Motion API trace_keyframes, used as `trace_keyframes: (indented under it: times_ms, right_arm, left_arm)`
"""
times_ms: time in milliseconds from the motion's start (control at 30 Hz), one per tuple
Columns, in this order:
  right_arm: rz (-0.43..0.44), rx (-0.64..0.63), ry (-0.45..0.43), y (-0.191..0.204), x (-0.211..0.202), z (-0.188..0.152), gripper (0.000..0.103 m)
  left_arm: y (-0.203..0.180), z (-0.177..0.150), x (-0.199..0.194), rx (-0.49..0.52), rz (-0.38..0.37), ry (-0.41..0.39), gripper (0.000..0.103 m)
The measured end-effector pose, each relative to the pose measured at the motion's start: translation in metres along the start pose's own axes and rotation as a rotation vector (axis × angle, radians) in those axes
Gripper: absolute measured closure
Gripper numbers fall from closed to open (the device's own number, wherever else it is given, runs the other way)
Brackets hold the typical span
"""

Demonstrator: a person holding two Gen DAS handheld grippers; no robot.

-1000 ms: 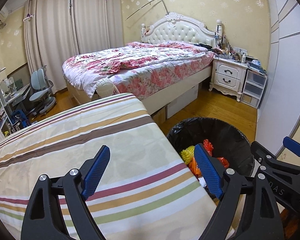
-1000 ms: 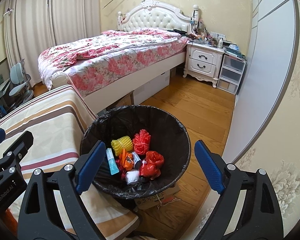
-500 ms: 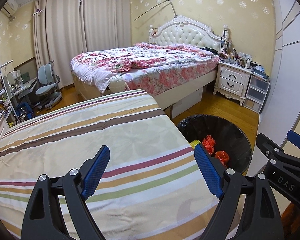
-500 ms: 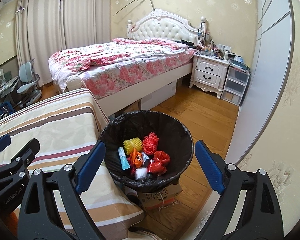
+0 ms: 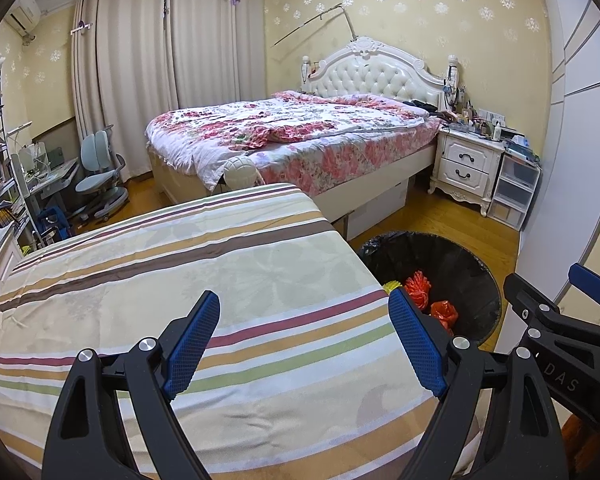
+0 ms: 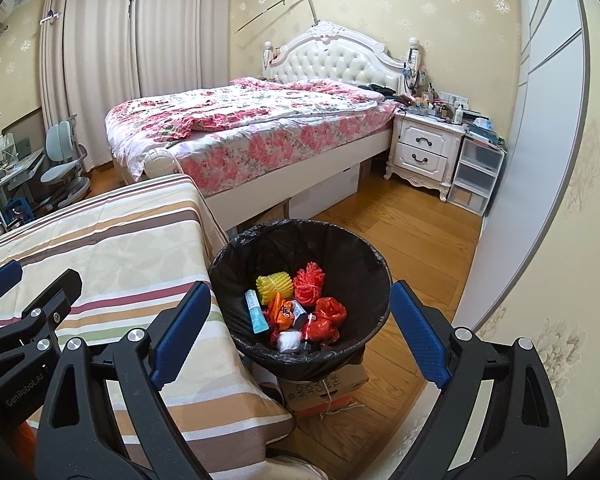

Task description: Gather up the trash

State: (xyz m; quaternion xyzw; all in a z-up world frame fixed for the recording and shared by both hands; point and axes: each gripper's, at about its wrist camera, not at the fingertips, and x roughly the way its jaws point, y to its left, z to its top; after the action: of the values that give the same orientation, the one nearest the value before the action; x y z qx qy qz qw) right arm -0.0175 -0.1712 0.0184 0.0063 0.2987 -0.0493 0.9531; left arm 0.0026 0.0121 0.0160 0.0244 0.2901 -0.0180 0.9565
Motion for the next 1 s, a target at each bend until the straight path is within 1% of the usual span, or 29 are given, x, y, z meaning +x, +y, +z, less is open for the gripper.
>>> trace_keyframes:
  times_ms: [1000]
  right_arm:
    - [0.000, 0.000, 0.000, 0.0002, -0.0004, -0.0003, 0.014]
  left_arm:
    - [0.0026, -0.0040, -0.0017, -0.003, -0.002, 0.006, 0.019]
